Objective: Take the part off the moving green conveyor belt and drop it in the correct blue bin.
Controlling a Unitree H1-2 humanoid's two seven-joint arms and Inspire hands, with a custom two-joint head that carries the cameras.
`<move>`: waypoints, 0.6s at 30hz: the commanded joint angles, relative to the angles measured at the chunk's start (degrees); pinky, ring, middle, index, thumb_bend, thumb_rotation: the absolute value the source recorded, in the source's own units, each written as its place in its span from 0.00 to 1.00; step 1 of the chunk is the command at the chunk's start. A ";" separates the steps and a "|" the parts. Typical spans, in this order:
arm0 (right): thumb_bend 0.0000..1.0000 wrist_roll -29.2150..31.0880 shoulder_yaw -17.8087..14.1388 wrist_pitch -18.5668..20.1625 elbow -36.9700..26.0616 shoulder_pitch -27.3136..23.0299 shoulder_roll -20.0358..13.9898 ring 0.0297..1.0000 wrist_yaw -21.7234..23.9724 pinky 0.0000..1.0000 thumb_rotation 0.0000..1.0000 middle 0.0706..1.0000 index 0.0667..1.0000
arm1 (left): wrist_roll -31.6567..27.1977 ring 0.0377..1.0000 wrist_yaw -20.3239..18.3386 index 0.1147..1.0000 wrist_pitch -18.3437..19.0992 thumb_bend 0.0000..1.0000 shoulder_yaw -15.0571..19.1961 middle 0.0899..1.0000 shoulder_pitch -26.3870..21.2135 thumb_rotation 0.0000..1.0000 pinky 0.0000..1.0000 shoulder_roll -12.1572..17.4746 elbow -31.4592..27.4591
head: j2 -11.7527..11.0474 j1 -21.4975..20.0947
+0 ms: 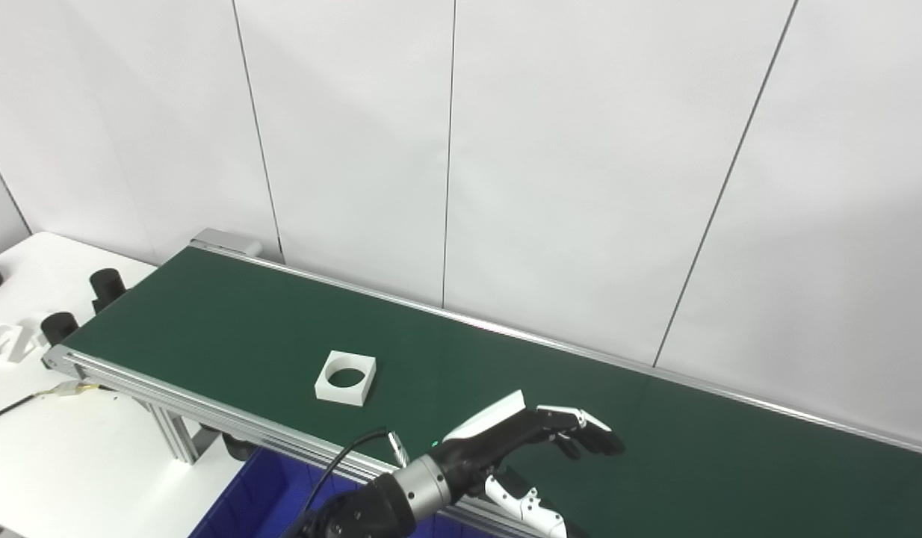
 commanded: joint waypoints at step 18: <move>0.47 0.16 0.14 -2.25 -0.30 -1.06 0.42 0.80 -0.47 0.75 0.23 0.83 0.92 | 4.54 0.79 -3.61 0.72 2.34 0.91 -1.41 0.78 -7.43 0.38 0.71 5.04 2.42 | -0.01 -0.34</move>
